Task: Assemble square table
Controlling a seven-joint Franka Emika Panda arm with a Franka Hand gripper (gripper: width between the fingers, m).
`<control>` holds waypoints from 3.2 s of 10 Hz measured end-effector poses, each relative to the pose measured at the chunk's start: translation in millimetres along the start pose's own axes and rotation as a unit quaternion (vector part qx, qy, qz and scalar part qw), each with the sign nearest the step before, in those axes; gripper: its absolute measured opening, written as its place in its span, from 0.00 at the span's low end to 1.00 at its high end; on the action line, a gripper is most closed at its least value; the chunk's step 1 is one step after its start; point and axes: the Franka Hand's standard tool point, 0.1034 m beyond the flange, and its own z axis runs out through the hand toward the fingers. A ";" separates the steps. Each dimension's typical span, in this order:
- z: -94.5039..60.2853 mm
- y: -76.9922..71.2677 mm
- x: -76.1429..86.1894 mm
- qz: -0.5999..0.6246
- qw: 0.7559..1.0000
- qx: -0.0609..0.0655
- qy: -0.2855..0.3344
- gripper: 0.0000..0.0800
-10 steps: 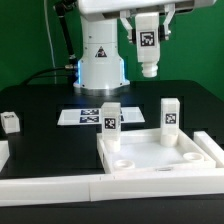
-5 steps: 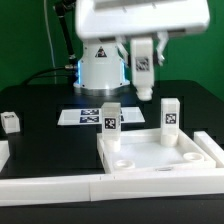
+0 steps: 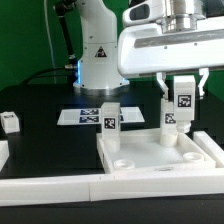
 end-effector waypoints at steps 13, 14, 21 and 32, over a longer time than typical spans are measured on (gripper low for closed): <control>39.4 -15.8 -6.1 -0.049 0.998 0.001 0.032 0.36; 40.1 -15.6 -5.3 -0.051 0.998 0.001 0.035 0.36; 44.3 -17.8 -7.6 -0.056 0.998 0.000 0.033 0.62; 41.0 -26.9 -4.5 -0.065 0.998 -0.005 -0.025 0.81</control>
Offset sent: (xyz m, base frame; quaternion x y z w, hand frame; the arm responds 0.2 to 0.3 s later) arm -0.0040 -0.0197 -0.0343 -0.0848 0.1156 -0.0871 0.9858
